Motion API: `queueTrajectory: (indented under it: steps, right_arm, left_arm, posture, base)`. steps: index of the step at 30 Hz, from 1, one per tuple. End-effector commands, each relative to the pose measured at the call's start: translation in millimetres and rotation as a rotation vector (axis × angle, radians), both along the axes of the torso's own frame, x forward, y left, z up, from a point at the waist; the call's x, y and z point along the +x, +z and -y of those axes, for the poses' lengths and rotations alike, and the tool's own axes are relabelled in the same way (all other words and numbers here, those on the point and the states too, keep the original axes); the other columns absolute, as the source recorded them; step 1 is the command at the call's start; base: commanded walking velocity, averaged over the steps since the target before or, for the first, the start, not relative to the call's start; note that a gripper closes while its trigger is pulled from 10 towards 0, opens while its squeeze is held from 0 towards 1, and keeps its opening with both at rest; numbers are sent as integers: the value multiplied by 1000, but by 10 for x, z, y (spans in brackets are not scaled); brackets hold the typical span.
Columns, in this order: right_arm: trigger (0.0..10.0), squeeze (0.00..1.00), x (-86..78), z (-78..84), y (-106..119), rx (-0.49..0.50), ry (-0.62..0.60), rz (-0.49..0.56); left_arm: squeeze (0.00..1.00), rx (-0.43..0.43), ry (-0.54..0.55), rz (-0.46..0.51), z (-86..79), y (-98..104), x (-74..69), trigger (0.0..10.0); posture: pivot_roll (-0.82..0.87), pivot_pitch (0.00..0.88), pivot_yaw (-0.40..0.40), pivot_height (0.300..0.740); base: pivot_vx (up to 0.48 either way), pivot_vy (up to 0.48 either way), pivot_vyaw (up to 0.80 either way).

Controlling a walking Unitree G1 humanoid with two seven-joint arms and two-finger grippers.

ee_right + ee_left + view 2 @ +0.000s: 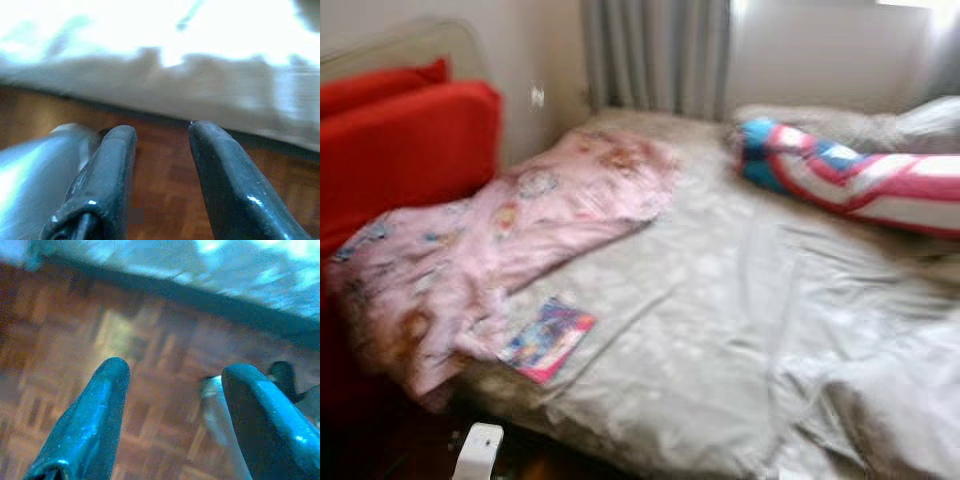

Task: Clean up the room

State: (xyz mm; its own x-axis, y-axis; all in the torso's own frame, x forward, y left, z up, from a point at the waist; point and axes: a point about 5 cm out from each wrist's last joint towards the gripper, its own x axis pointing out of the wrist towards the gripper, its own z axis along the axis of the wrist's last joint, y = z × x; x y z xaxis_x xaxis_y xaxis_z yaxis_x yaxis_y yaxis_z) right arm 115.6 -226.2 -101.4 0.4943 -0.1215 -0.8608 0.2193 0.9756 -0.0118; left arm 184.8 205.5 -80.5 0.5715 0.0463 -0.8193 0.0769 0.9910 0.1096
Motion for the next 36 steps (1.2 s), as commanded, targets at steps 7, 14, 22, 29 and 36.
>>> queueTrajectory:
  steps: [7, 14, 22, 29, 36]
  right_arm:
    - [10000, 0, -54, -100, -38, 35, -21, -17]
    - [10000, 0, -53, -99, -38, 35, -23, -16]
    - [10000, 0, -54, -95, -37, 33, -19, -16]
    - [10000, 0, -46, -96, -30, 37, -24, 3]
    - [10000, 0, -29, -104, -21, 48, -25, 27]
  left_arm:
    - [0, 23, 3, -16, -90, -2, -38, 10000]
    - [0, 23, 3, -15, -90, -2, -36, 10000]
    - [0, 26, 5, -15, -88, -3, -38, 10000]
    - [0, 33, 15, -18, -96, -7, -48, 10000]
    - [0, 23, 33, 1, -98, -1, -42, 10000]
  posture:
    - [-114, 0, 29, 734]
    - [-115, 0, 30, 734]
    - [-114, 0, 28, 734]
    - [-115, 0, 29, 734]
    - [-124, 0, 34, 734]
  base:
    - [0, -327, -775]
    - [0, -326, -774]
    - [0, -304, -772]
    - [0, 0, 0]
    - [0, 0, 0]
